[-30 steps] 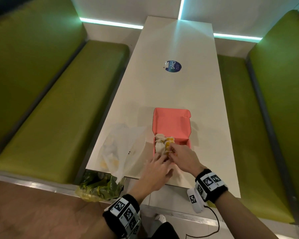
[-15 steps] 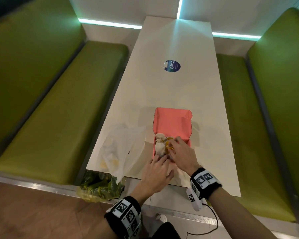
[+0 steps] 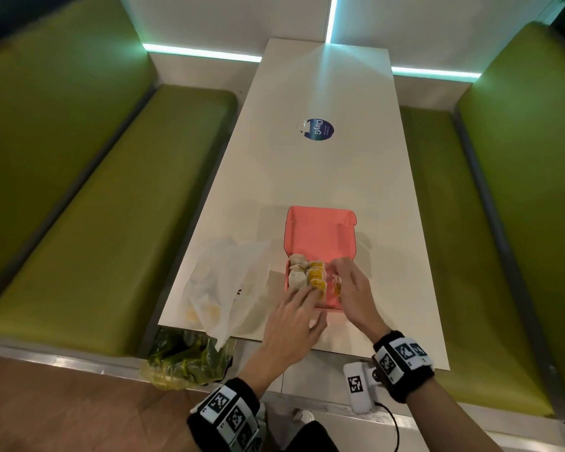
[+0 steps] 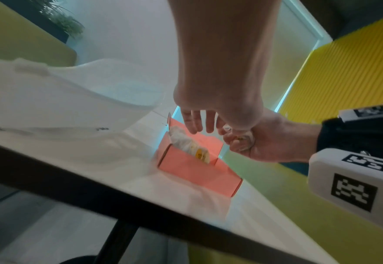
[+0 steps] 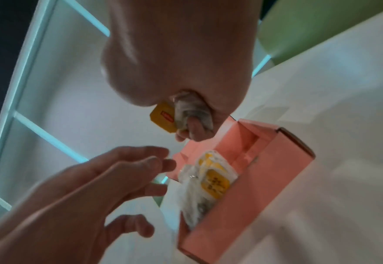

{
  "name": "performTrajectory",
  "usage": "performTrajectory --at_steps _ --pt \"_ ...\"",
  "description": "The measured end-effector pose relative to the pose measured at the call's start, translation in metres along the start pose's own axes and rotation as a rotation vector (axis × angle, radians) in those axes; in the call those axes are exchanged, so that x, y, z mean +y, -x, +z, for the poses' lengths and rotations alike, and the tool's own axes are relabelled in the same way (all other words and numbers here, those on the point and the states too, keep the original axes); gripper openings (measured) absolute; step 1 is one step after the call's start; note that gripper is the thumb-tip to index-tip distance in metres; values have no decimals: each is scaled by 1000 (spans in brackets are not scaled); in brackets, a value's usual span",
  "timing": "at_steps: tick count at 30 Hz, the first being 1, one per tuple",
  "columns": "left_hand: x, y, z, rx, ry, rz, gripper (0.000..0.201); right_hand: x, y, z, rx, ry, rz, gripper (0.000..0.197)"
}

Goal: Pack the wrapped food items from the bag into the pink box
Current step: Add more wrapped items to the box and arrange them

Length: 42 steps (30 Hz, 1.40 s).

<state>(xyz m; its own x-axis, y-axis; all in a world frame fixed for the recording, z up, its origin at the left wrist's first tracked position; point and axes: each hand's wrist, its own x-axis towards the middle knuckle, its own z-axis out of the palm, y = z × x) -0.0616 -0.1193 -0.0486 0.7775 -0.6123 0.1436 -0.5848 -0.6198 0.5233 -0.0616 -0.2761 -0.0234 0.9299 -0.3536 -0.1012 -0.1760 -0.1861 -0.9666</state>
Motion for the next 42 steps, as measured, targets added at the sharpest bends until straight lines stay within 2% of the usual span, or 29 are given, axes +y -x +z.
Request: performTrajectory --at_steps 2,5,8,11,14,22,27,35,39,42 --pt "10 -10 -15 104 115 -26 38 -10 2 -3 -27 -200 154 34" --pt "25 -30 -33 108 316 -87 36 -19 3 -6 -70 -365 276 45" --pt "28 -47 -38 14 407 -134 35 -27 2 -7 -66 -409 289 54" --pt "25 -54 -41 -33 418 -107 28 -30 0 -10 -61 -367 281 54" --pt "24 -54 -44 -32 426 -89 24 -27 -1 -14 -61 -310 246 51" --pt "38 -50 -49 62 510 -147 14 -26 -2 -12 -35 -248 194 38" --pt "31 -53 -39 104 414 -206 14 -21 -1 -8 -41 -299 268 40" --pt "25 -59 -39 243 228 -183 8 -17 -3 -9 1 -301 282 19" --pt "18 -63 -48 311 184 -121 13 -14 -5 -14 48 -243 225 13" --pt "10 -62 -52 351 135 -52 7 -11 -9 -17 114 -154 139 9"
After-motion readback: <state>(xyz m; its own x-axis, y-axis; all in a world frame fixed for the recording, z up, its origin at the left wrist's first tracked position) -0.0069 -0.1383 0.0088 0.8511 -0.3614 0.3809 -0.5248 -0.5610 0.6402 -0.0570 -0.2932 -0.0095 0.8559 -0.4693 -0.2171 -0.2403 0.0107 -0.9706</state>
